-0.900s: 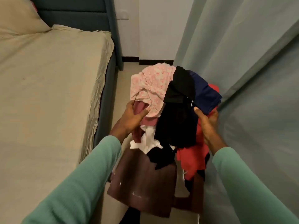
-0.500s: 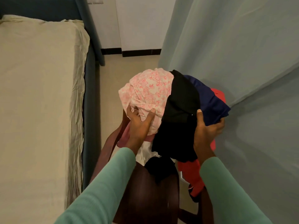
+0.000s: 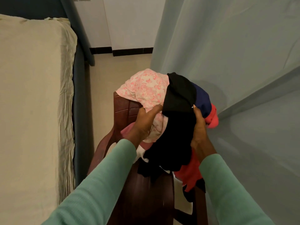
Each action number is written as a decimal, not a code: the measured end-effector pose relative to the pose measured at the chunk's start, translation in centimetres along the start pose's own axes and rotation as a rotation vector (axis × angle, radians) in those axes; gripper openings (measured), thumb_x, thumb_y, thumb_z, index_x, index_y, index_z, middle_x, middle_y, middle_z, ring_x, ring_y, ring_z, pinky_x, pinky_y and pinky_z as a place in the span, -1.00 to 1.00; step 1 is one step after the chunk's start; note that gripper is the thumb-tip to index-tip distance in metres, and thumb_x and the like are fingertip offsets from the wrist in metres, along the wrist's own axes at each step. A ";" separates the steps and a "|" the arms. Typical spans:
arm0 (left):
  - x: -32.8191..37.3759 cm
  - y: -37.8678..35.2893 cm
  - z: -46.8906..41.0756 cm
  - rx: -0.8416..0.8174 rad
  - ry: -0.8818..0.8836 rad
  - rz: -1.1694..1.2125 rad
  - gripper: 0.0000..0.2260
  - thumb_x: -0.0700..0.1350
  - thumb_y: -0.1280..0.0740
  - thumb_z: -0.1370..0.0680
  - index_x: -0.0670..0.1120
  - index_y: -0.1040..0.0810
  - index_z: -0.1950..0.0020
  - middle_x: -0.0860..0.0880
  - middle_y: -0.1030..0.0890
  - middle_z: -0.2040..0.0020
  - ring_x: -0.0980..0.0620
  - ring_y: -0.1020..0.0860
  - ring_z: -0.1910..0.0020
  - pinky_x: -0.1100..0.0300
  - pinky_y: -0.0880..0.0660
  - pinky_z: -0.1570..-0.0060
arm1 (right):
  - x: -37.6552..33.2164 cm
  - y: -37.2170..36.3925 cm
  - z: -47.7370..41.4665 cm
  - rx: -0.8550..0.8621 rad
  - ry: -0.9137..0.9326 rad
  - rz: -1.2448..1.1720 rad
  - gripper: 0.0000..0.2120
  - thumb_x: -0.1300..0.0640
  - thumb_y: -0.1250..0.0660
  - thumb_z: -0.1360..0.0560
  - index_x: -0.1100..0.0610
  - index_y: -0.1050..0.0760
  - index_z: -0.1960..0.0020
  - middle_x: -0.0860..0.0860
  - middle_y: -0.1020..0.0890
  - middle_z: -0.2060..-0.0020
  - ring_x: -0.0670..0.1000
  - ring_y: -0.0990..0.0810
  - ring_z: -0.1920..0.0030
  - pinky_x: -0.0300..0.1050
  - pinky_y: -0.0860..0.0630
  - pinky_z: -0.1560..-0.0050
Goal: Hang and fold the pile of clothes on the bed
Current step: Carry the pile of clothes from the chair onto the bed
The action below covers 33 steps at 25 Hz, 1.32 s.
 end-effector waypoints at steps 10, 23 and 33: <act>11.0 -1.4 8.3 -0.214 -0.275 0.199 -0.36 0.01 -0.55 -0.45 -0.07 -0.48 -0.49 -0.22 -0.61 -0.34 -0.25 -0.61 -0.32 -0.27 -0.50 -0.37 | -9.9 -7.6 10.6 -0.282 0.043 -0.067 -0.24 -0.16 -0.66 -0.25 0.18 -0.63 -0.34 0.21 -0.67 -0.25 0.20 -0.65 -0.27 0.16 -0.57 -0.34; 15.9 14.9 48.1 0.389 -0.876 -0.191 -0.50 -0.23 -0.51 -0.39 -0.02 -0.54 -0.31 0.05 -0.71 -0.13 0.03 -0.67 -0.19 0.13 -0.59 -0.21 | -11.0 -19.3 41.1 -1.061 0.293 0.226 -0.67 0.28 -0.50 -0.50 -0.01 -0.48 -0.14 -0.06 -0.71 -0.04 -0.02 -0.72 -0.06 -0.03 -0.67 -0.14; 8.9 36.0 66.3 1.108 -0.870 -0.220 -0.46 -0.06 -0.60 -0.42 0.09 -0.39 -0.28 0.22 -0.50 -0.16 0.13 -0.53 -0.25 0.13 -0.43 -0.32 | 3.5 -30.0 59.8 -1.348 0.421 0.392 -0.24 -0.04 -0.57 -0.12 0.12 -0.45 -0.26 0.10 -0.67 -0.19 0.04 -0.68 -0.16 0.09 -0.64 -0.22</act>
Point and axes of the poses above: each hand's wrist, its own z-axis away from the middle knuckle, its own y-axis out of the back of the hand, x = y × z, the point moved 9 cm from there along -z, towards the middle knuckle
